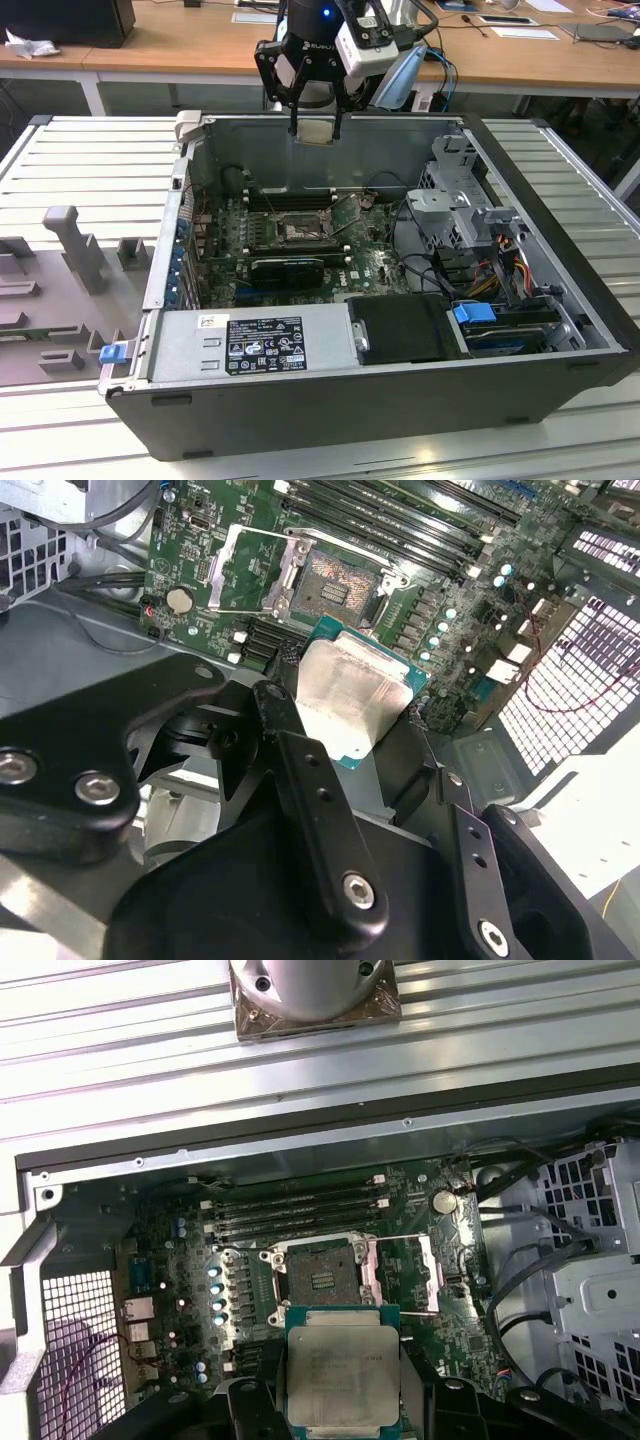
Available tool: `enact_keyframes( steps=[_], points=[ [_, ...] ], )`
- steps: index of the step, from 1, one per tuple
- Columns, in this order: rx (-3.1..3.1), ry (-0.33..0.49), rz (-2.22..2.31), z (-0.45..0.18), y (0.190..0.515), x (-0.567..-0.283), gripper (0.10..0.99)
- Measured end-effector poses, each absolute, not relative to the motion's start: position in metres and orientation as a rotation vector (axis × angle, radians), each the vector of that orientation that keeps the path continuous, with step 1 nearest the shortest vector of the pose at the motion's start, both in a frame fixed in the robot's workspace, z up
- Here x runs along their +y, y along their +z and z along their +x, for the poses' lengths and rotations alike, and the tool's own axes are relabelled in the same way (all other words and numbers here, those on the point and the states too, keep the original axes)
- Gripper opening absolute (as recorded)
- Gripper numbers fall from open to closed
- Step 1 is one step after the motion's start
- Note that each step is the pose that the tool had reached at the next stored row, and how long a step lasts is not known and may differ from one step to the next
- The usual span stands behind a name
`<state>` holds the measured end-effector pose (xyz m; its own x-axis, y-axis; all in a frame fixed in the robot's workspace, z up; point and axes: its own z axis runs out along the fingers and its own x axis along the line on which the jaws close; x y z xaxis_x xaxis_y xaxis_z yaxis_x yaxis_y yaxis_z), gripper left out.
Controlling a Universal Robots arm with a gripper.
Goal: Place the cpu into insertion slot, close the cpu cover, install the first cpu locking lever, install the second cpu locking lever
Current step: 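Place the cpu into insertion slot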
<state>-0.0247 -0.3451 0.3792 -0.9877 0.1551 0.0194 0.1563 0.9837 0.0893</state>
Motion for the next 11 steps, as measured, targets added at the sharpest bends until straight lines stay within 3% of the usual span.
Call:
enact_keyframes(
  steps=[11],
  points=[
    [-3.115, -0.142, -0.277, -0.0247, 0.3791, -0.3451, 0.541]
  ],
)
